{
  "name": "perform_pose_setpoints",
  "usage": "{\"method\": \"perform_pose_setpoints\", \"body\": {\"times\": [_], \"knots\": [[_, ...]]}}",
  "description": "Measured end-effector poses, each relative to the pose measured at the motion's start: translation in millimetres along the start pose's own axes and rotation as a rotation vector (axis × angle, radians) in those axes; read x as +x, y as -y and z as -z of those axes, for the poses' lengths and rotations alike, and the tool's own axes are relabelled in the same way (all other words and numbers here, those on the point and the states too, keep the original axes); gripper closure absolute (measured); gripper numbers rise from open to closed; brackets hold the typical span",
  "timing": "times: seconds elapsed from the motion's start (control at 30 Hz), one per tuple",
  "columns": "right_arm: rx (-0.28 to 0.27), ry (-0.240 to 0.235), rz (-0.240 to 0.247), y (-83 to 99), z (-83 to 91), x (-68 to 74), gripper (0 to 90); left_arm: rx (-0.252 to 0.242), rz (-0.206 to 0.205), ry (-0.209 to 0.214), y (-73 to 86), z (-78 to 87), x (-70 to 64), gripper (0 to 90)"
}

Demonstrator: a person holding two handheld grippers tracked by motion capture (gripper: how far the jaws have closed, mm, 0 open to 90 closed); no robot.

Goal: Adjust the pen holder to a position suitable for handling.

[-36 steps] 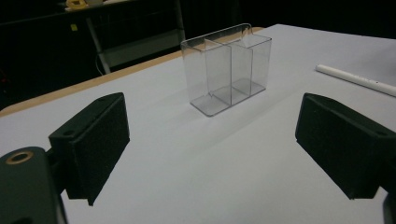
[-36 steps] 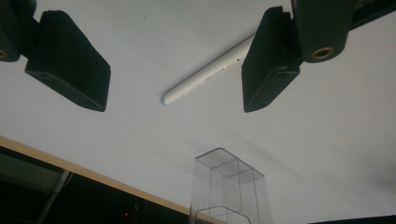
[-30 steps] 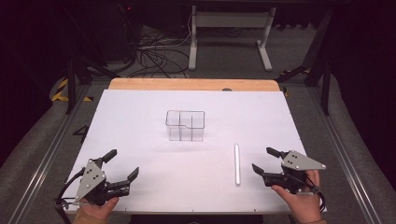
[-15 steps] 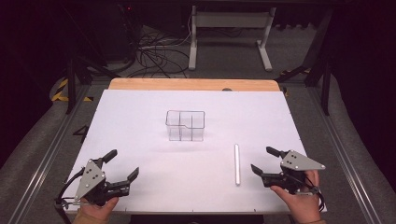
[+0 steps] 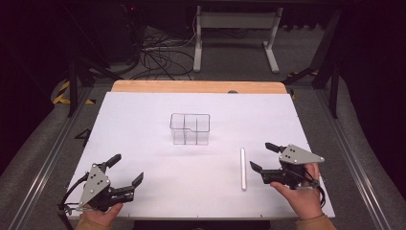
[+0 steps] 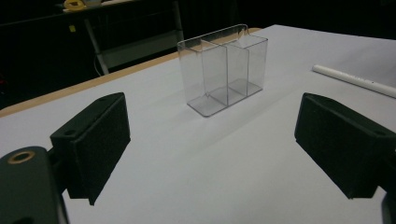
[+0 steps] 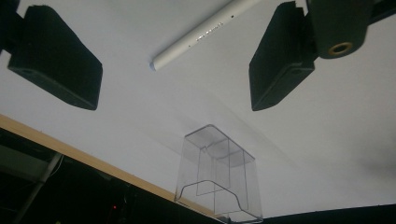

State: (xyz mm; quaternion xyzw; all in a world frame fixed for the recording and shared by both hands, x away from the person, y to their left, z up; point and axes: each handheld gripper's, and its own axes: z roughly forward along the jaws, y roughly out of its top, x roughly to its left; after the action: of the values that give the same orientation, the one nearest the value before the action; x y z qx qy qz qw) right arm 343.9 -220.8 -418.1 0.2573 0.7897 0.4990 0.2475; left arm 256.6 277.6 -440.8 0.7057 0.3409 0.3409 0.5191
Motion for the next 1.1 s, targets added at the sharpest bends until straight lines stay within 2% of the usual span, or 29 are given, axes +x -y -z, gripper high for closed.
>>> {"method": "perform_pose_setpoints", "body": {"times": [0.17, 0.73, 1.1], "knots": [[0.02, -0.013, 0.012, -5.2, -8.4, -0.6, 17.9, -0.002, -0.002, 0.0, -0.1, 0.1, -0.3, 11.5], [0.03, -0.034, 0.04, -22.2, -28.8, -3.8, 16.7, 0.001, -0.003, 0.001, 0.1, -0.4, 0.0, 11.7], [0.037, -0.041, 0.031, -26.3, -34.7, -7.1, 12.4, 0.001, -0.002, 0.0, 0.1, -0.1, -0.1, 11.7]]}}
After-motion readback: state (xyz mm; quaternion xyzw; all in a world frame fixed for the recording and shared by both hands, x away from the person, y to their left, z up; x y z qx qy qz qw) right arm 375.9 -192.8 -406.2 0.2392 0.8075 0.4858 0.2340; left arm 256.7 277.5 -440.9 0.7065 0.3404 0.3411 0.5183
